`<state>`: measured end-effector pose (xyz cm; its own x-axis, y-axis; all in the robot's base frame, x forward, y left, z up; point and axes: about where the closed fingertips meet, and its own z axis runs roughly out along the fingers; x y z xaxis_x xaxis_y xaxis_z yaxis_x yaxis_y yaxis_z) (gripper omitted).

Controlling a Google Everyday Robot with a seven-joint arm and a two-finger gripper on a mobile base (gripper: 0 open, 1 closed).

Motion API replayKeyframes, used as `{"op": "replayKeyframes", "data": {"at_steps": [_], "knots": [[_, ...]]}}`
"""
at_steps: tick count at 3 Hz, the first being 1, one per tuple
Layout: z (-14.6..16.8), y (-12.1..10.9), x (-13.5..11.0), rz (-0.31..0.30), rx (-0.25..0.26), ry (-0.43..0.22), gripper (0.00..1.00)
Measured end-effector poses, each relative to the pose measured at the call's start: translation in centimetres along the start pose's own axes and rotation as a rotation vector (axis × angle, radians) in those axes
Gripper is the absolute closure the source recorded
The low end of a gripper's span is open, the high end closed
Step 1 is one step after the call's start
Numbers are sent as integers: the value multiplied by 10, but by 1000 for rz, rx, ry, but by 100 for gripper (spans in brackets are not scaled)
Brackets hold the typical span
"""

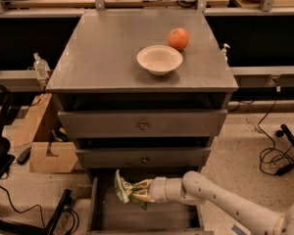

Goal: Place green jalapeno chip bag into bottom drawer

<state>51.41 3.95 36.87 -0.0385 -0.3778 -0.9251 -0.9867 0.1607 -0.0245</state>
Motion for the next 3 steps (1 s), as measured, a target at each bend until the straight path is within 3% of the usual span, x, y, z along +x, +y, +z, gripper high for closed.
{"op": "replayKeyframes", "data": {"at_steps": [1,2,3], "knots": [[40,-2,47,42,-14,-36,100],[74,-4,70,54,-37,-6,100],[79,-3,69,51,-45,-8,82]]}}
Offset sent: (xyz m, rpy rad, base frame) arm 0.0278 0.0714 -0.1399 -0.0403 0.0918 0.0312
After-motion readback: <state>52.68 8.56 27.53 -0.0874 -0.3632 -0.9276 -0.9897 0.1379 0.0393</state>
